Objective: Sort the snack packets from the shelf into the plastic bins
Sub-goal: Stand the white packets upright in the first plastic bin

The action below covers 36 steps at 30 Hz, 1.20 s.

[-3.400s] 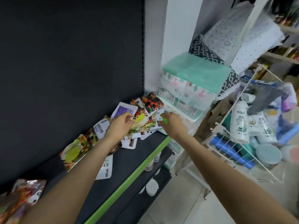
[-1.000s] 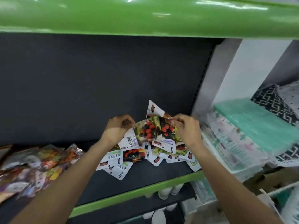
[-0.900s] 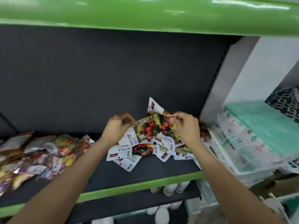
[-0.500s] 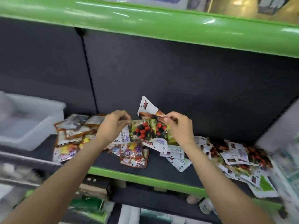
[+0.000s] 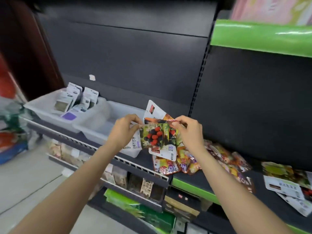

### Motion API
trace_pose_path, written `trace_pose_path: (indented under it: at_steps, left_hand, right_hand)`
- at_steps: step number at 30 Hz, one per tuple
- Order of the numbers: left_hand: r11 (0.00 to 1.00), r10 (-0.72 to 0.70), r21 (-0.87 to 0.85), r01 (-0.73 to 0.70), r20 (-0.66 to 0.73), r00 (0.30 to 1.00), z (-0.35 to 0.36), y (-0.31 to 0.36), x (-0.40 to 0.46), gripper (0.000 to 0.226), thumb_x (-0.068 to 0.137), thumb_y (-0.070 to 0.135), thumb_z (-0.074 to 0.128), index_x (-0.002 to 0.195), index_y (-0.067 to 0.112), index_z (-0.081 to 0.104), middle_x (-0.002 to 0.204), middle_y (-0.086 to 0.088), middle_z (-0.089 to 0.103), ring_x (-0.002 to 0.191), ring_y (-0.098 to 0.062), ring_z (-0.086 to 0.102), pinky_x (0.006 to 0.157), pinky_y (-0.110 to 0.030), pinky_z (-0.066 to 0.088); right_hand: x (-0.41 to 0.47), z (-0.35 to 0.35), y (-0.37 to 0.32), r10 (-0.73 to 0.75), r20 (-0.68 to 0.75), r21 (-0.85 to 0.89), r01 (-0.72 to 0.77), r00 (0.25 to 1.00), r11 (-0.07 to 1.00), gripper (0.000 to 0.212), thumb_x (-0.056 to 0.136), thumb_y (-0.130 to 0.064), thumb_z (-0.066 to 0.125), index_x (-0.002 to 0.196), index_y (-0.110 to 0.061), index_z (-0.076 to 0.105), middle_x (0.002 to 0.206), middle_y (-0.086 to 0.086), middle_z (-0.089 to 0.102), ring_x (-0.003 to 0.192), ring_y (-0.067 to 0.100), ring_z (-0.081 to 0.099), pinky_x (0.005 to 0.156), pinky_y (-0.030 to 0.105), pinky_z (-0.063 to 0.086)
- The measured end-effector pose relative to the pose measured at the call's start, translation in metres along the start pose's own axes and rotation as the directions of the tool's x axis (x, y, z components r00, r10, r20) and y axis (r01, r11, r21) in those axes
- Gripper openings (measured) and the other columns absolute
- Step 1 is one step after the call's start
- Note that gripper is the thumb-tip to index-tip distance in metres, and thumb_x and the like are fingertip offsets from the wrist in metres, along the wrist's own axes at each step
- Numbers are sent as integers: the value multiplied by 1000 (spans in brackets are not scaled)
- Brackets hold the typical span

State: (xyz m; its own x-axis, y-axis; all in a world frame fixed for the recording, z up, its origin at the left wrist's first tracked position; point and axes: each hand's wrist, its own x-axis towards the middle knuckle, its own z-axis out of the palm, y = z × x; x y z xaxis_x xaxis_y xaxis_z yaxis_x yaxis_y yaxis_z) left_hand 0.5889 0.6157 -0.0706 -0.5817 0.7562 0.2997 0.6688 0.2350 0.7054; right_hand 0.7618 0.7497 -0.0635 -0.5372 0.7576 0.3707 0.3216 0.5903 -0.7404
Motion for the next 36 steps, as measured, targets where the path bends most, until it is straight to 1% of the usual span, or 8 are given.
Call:
trace_pose_path:
  at_steps: [8, 12, 15, 17, 21, 25, 31, 36]
  left_hand:
    - [996, -90, -13, 89, -110, 990, -73, -92, 41, 14, 90, 13, 61, 79, 21, 61, 82, 11, 63, 79, -12, 57, 74, -28, 44]
    - [992, -127, -23, 125, -146, 981, -105, -139, 76, 13, 91, 12, 59, 79, 20, 61, 79, 14, 61, 77, -14, 58, 66, -29, 44]
    - [990, -140, -15, 139, -183, 973, -132, -170, 105, 9, 90, 14, 61, 82, 17, 63, 82, 10, 63, 79, -13, 58, 68, -29, 45]
    - [989, -147, -2, 150, -202, 968, -152, -189, 121, 9, 90, 14, 61, 82, 17, 63, 84, 8, 63, 78, -9, 57, 66, -20, 43]
    - [982, -174, 27, 186, -241, 955, -194, -231, 149, 18, 88, 14, 62, 75, 26, 60, 76, 10, 63, 70, -11, 56, 63, -30, 43]
    - [976, -204, 22, 218, -281, 938, -233, -278, 175, 19, 89, 14, 62, 74, 25, 59, 70, 14, 59, 59, -7, 51, 55, -27, 35]
    - [978, -197, 3, 206, -281, 939, -282, -357, 212, 17, 87, 16, 64, 73, 24, 63, 71, 14, 63, 72, -18, 62, 68, -37, 49]
    - [973, -169, 141, 184, -109, 979, -323, -436, 257, 11, 90, 22, 61, 80, 26, 63, 77, 14, 64, 82, -18, 61, 71, -38, 52]
  right_hand:
    - [59, 118, -53, -34, 55, -20, 35, 998, 999, 10, 91, -24, 62, 90, -17, 70, 89, -6, 69, 85, 10, 60, 70, 22, 35]
    - [101, 177, -75, -59, 78, -5, 59, 995, 998, 11, 92, -24, 60, 90, -17, 69, 86, -9, 67, 82, 5, 57, 63, 5, 31]
    - [137, 220, -94, -82, 105, 31, 80, 991, 996, 11, 92, -23, 60, 87, -18, 68, 81, -9, 65, 82, 11, 61, 67, 20, 45]
    - [159, 248, -109, -86, 130, 33, 82, 988, 996, 11, 92, -25, 59, 86, -20, 66, 83, -8, 66, 85, 17, 61, 71, 31, 50]
    - [191, 293, -143, -97, 139, 80, 86, 986, 993, 10, 90, -22, 61, 82, -18, 67, 74, -7, 63, 73, 15, 59, 66, 28, 44]
    - [217, 340, -173, -102, 156, 70, 92, 982, 993, 10, 88, -20, 61, 80, -18, 66, 69, -11, 60, 63, 4, 53, 53, 10, 34]
    - [249, 421, -209, -54, 107, 13, 53, 993, 999, 9, 89, -21, 62, 88, -16, 69, 80, -5, 64, 76, 17, 59, 63, 26, 40]
    - [263, 496, -231, 69, 60, -36, -67, 996, 997, 10, 90, -19, 61, 80, -21, 63, 79, -3, 64, 78, 18, 59, 65, 28, 41]
